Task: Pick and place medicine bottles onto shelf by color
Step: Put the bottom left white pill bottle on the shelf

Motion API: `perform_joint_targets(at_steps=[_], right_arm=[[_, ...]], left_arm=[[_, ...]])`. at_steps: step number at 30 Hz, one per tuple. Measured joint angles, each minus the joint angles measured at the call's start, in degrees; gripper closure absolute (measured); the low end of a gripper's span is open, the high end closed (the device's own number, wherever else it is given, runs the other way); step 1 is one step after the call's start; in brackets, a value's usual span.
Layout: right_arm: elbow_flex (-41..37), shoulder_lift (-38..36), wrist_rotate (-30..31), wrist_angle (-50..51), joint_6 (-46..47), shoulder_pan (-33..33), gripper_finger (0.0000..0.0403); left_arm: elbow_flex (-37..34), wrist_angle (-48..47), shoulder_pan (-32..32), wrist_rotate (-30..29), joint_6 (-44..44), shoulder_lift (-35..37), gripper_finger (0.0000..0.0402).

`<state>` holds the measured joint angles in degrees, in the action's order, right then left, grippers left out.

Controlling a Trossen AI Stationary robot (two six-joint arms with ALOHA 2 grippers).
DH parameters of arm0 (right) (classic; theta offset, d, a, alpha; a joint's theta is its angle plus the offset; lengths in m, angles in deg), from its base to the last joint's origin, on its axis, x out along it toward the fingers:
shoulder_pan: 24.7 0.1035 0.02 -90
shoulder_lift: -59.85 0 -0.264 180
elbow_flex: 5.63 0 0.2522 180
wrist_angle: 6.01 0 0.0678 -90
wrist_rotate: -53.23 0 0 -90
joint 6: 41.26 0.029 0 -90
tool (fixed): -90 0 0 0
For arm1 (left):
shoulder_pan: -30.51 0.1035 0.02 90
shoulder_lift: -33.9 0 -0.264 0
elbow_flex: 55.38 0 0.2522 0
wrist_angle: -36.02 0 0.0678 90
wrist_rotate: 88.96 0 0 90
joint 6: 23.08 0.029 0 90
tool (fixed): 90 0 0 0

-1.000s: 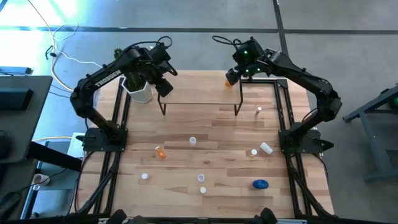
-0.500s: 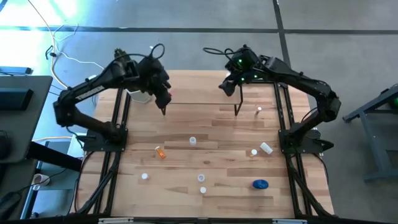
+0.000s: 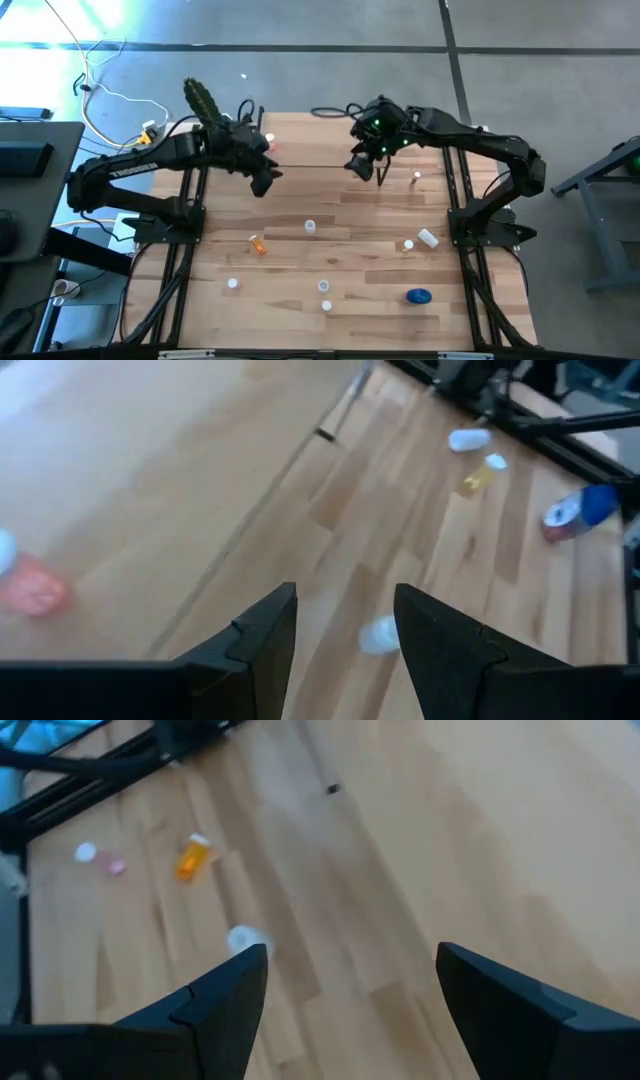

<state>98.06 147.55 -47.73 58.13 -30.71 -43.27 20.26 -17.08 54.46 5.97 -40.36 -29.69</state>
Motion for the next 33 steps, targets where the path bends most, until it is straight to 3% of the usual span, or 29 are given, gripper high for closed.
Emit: perform_joint_targets(at_steps=[5, 13, 25, 33], right_arm=[[-2.75, 0.59, 1.48, -2.05, 3.4, 4.95, 0.0121], [-12.25, 0.63, 2.48, -17.05, 7.45, 12.94, 0.0121], [-18.86, 2.95, 17.91, -37.1, 0.91, 25.16, 0.0121], [-18.86, 9.48, 24.94, -45.54, -1.61, 27.58, 0.0121]], left_arm=[[-2.75, -0.16, -4.18, 0.02, -2.15, 3.55, 0.0243], [-3.97, -3.53, -9.72, -0.93, -5.07, 10.06, 0.0243], [-3.97, -6.13, -14.78, -1.53, -5.09, 11.91, 0.0243], [-3.97, -6.53, -16.8, -1.53, -5.09, 11.8, 0.0243]])
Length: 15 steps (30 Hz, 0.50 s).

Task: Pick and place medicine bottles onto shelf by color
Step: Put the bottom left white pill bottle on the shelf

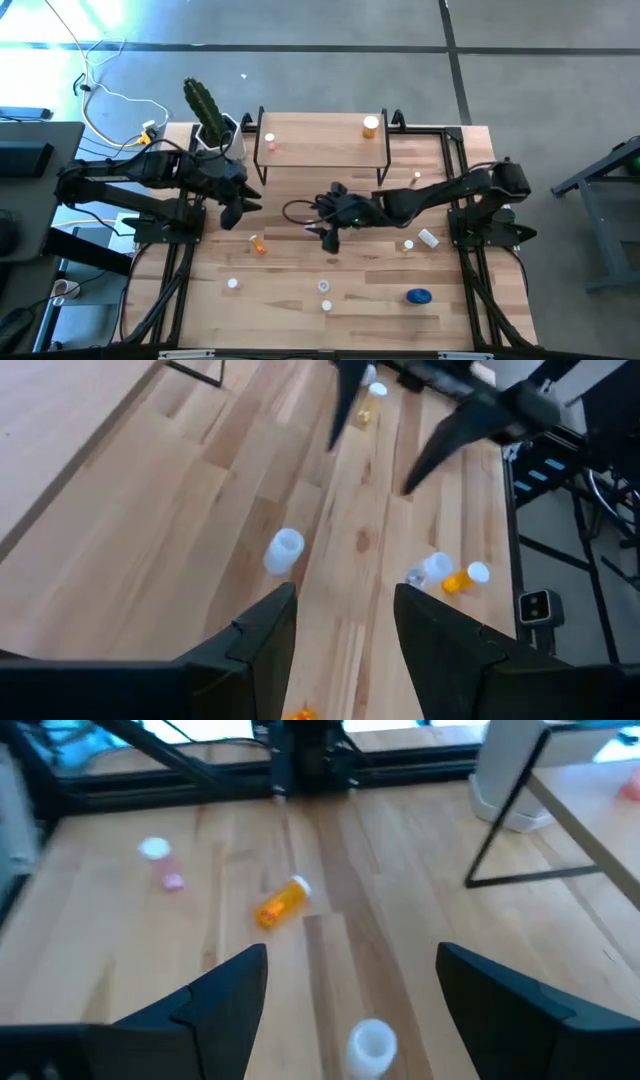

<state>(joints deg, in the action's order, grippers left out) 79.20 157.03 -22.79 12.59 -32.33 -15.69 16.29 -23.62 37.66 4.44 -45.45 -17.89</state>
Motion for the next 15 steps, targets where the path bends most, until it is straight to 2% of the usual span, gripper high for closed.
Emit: perform_joint_targets(at_steps=[15], right_arm=[[0.0, 11.57, -0.02, -2.93, 0.1, -0.85, 0.0121]], left_arm=[[0.0, -1.91, -1.21, -1.29, -0.02, 0.04, 0.0243]])
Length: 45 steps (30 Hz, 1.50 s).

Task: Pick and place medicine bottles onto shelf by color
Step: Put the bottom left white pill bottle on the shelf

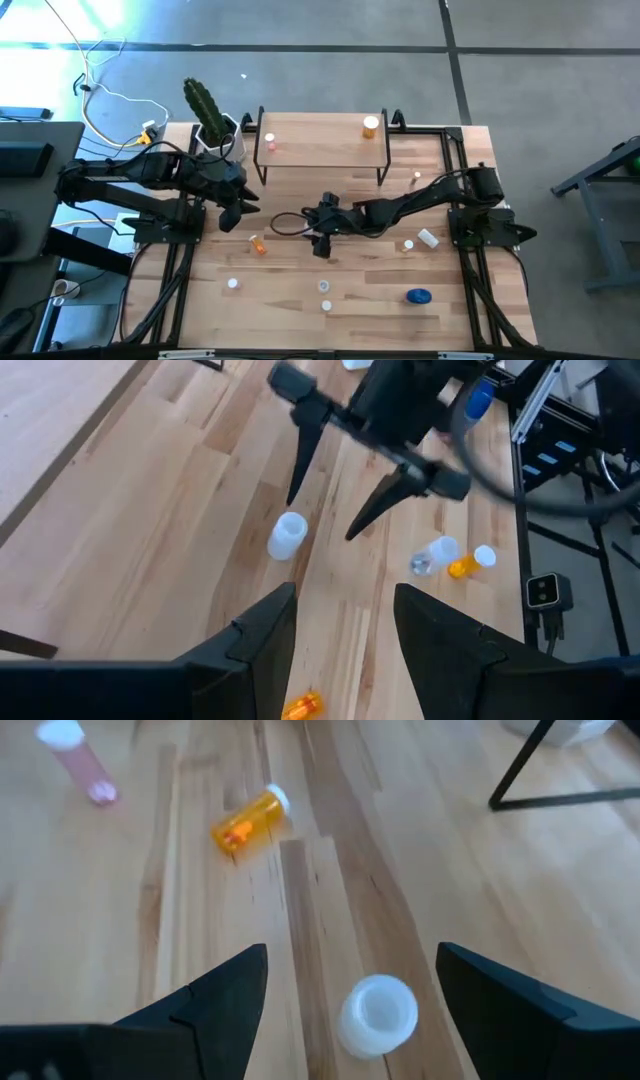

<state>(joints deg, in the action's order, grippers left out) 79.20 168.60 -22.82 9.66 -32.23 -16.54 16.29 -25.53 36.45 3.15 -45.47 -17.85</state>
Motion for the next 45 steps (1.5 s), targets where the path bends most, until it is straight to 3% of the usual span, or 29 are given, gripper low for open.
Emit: perform_joint_targets(at_steps=[12, 17, 21, 30, 37, 45], right_arm=[[0.0, 5.34, -0.06, -0.04, 5.52, -2.06, 0.0121], [0.0, 6.48, -2.95, -0.01, 7.89, -2.28, 0.0126], [0.0, 6.44, -3.02, -0.11, 8.07, -2.13, 0.0164], [0.0, 6.4, -2.95, -0.26, 8.67, -2.13, 0.0291], [0.04, 5.53, -3.04, 0.3, 8.99, -2.3, 0.0291], [0.5, -0.32, -1.96, 0.5, 7.51, -5.46, 0.0275]], left_arm=[[0.0, -0.02, 0.0, -1.49, 0.0, -0.02, 0.0243], [0.0, -0.07, 0.0, -1.49, 0.0, -0.02, 0.0243], [0.02, -0.46, 0.0, -1.51, 0.0, -0.02, 0.0243], [0.02, -0.46, 0.0, -1.51, 0.33, -0.02, 0.0243], [0.02, -0.44, 0.0, -2.61, 1.42, -0.02, 0.0243], [0.04, -0.44, 0.04, -5.86, 1.55, -0.04, 0.0243]])
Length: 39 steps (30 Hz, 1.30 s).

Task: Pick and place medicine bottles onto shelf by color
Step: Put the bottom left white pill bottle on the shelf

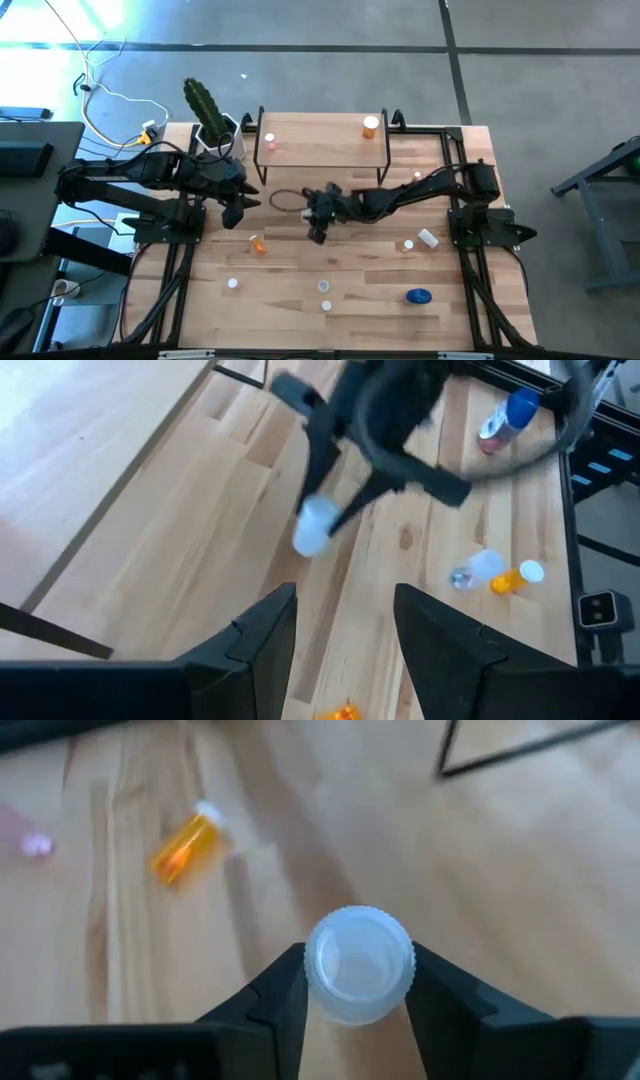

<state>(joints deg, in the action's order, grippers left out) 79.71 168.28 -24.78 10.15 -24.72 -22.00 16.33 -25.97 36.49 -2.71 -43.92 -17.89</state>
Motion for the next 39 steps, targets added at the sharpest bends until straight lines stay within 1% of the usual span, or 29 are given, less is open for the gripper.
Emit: perform_joint_targets(at_steps=[4, 9, 16, 23, 27, 34, 39], right_arm=[[0.0, -3.75, -0.01, -0.11, -2.06, -2.59, 0.0281], [0.02, -8.95, -0.01, -0.09, -4.82, -6.28, 0.0282], [0.02, -16.94, 0.03, -0.15, -9.37, -13.03, 0.0283], [0.02, -23.52, 0.08, -0.08, -14.16, -20.55, 0.0283], [0.02, -25.84, 0.08, -0.29, -16.58, -24.57, 0.0283], [0.02, -27.85, 0.03, -2.2, -19.44, -30.21, 0.0283], [0.27, -27.86, -2.06, -4.3, -22.45, -32.93, 0.0283]], left_arm=[[0.0, 0.02, 0.0, -0.29, 0.0, 0.0, 0.0243], [0.0, 0.06, 0.0, -2.45, 0.0, 0.0, 0.0243], [0.0, 0.41, 0.04, -7.81, 0.02, 0.0, 0.0243], [0.0, 4.11, 0.36, -14.18, 1.93, -0.09, 0.0243], [0.0, 6.71, 2.16, -14.94, 3.62, -0.09, 0.0243], [0.0, 7.92, 5.81, -15.08, 3.71, -0.09, 0.0243], [0.0, 8.03, 8.21, -15.13, 6.3, -0.09, 0.0243]])
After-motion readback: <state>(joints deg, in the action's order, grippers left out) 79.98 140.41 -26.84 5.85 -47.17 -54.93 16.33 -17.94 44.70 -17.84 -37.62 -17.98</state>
